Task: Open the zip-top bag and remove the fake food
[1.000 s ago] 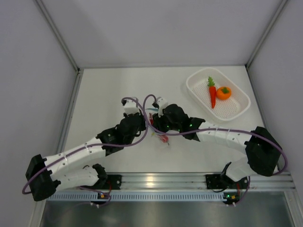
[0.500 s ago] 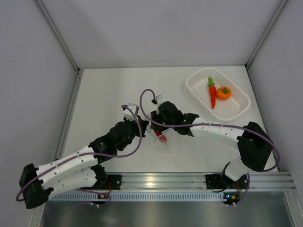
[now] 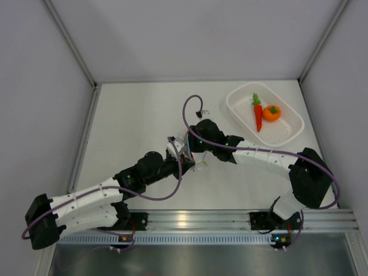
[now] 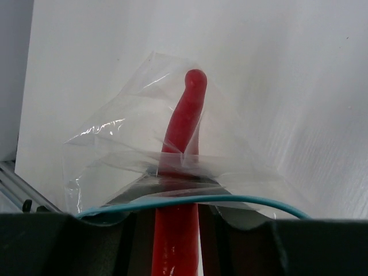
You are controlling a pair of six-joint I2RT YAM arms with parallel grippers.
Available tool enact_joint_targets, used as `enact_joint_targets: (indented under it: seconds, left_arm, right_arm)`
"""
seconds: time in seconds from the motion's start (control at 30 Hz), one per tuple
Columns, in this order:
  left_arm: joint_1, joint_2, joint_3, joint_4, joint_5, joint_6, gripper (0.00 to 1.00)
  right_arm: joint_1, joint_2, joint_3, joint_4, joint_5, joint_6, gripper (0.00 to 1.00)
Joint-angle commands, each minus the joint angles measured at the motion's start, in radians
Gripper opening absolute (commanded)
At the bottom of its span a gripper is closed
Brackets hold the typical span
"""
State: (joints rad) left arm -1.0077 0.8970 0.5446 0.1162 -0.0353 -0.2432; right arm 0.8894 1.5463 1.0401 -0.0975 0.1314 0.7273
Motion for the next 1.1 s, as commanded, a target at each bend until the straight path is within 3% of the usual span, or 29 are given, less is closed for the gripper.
enact_joint_targets:
  seconds: [0.0, 0.2, 0.37, 0.53, 0.73, 1.07]
  left_arm:
    - [-0.015, 0.036, 0.002, 0.062, 0.115, 0.062, 0.0]
    - [-0.015, 0.085, 0.032, -0.012, -0.26, 0.018, 0.0]
    - [-0.017, 0.144, 0.055, -0.059, -0.359, 0.024, 0.0]
    - [-0.029, 0.168, 0.058, -0.075, -0.388, 0.032, 0.0]
    - [-0.035, 0.155, 0.058, -0.053, -0.353, 0.01, 0.0]
    - [-0.086, 0.148, 0.002, 0.129, -0.216, -0.008, 0.0]
  right_arm:
    - [-0.015, -0.012, 0.011, 0.09, -0.001, 0.08, 0.0]
    - [-0.018, -0.017, 0.055, -0.048, -0.07, -0.006, 0.0]
    - [-0.021, -0.051, 0.025, -0.102, -0.082, -0.048, 0.0]
    - [-0.056, -0.107, -0.037, -0.096, -0.079, -0.039, 0.0]
    - [-0.083, -0.227, -0.244, 0.146, 0.048, 0.141, 0.0]
    - [-0.06, -0.184, -0.242, 0.214, 0.188, 0.386, 0.0]
